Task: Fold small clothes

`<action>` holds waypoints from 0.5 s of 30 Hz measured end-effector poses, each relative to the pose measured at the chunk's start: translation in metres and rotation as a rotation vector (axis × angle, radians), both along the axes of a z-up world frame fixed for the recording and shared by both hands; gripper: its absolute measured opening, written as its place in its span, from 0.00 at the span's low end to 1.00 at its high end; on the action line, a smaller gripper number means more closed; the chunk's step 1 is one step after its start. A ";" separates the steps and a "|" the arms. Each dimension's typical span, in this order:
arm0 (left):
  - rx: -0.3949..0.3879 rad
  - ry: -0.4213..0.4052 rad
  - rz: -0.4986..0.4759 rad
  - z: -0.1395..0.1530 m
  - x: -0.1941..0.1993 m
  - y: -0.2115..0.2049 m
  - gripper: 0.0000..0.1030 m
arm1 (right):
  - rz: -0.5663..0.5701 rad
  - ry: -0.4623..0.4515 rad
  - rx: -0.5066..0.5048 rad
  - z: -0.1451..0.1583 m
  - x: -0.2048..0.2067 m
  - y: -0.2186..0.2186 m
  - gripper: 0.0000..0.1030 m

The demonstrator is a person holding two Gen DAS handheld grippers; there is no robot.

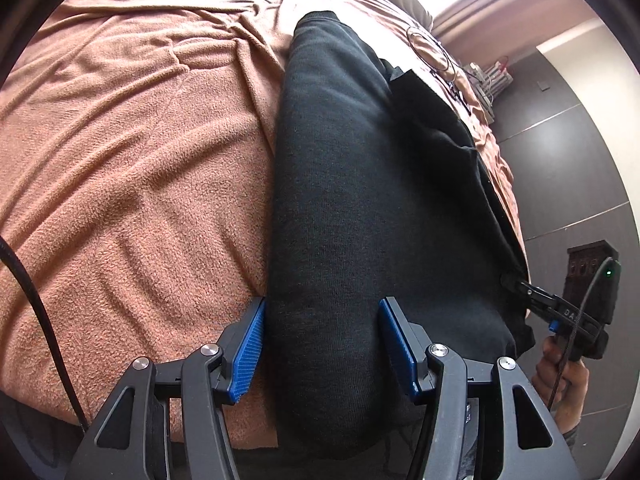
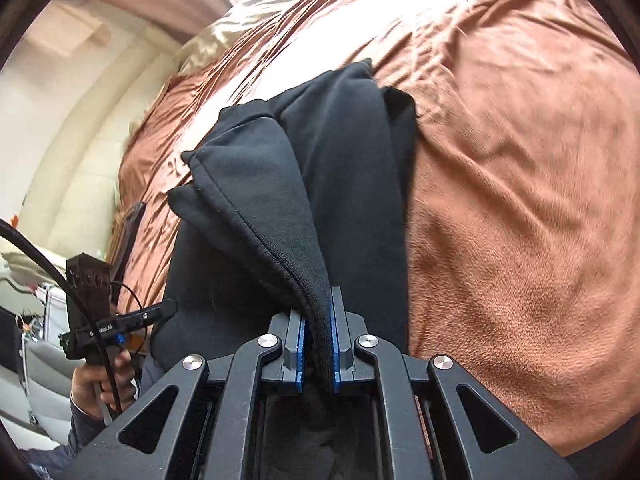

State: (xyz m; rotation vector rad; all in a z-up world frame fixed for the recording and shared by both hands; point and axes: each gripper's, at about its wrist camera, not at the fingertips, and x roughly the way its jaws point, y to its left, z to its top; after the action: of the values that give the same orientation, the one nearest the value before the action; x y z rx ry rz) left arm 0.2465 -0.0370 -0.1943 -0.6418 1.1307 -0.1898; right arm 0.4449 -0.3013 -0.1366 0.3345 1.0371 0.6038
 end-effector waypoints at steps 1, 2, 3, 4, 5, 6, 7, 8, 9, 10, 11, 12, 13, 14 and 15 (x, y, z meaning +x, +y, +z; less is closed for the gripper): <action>0.004 0.000 -0.004 0.000 0.001 -0.001 0.57 | -0.004 0.002 0.011 -0.003 0.000 0.001 0.06; 0.005 0.001 -0.006 0.000 0.002 -0.002 0.57 | -0.009 0.009 0.035 -0.007 0.000 -0.002 0.05; 0.006 0.001 -0.008 -0.001 0.001 -0.001 0.57 | -0.015 0.016 0.060 -0.010 0.000 -0.006 0.05; 0.006 0.001 -0.010 -0.001 -0.001 -0.001 0.57 | -0.023 0.023 0.087 -0.011 -0.003 -0.012 0.05; 0.005 0.003 -0.010 0.000 0.000 -0.001 0.57 | -0.033 0.032 0.115 -0.014 -0.005 -0.016 0.05; 0.003 0.004 -0.011 0.000 0.000 0.000 0.57 | -0.040 0.037 0.137 -0.014 -0.006 -0.020 0.05; 0.000 0.005 -0.011 -0.001 0.001 0.000 0.56 | -0.045 0.038 0.152 -0.015 -0.008 -0.024 0.05; -0.005 0.007 -0.012 0.000 0.002 -0.001 0.55 | -0.049 0.039 0.172 -0.014 -0.010 -0.028 0.05; -0.014 0.010 -0.014 0.000 0.002 0.001 0.53 | -0.052 0.036 0.178 -0.014 -0.012 -0.033 0.05; -0.018 0.012 -0.016 0.001 0.002 0.002 0.51 | -0.053 0.027 0.171 -0.015 -0.015 -0.036 0.05; -0.018 0.012 -0.018 0.004 0.003 0.004 0.51 | -0.054 0.013 0.152 -0.013 -0.017 -0.037 0.05; -0.014 0.009 -0.020 0.006 0.003 0.006 0.49 | -0.056 0.007 0.144 -0.014 -0.017 -0.038 0.05; -0.006 0.003 -0.024 0.008 0.003 0.007 0.48 | -0.061 0.011 0.144 -0.017 -0.017 -0.040 0.05; 0.002 -0.003 -0.026 0.010 0.003 0.007 0.48 | -0.066 0.015 0.136 -0.020 -0.017 -0.041 0.05; 0.008 -0.011 -0.023 0.013 0.004 0.008 0.48 | -0.066 0.013 0.118 -0.022 -0.017 -0.040 0.05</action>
State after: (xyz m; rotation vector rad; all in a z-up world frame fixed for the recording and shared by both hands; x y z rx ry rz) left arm 0.2500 -0.0293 -0.1816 -0.6199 1.1281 -0.2081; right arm 0.4278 -0.3408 -0.1589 0.4753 1.0010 0.6057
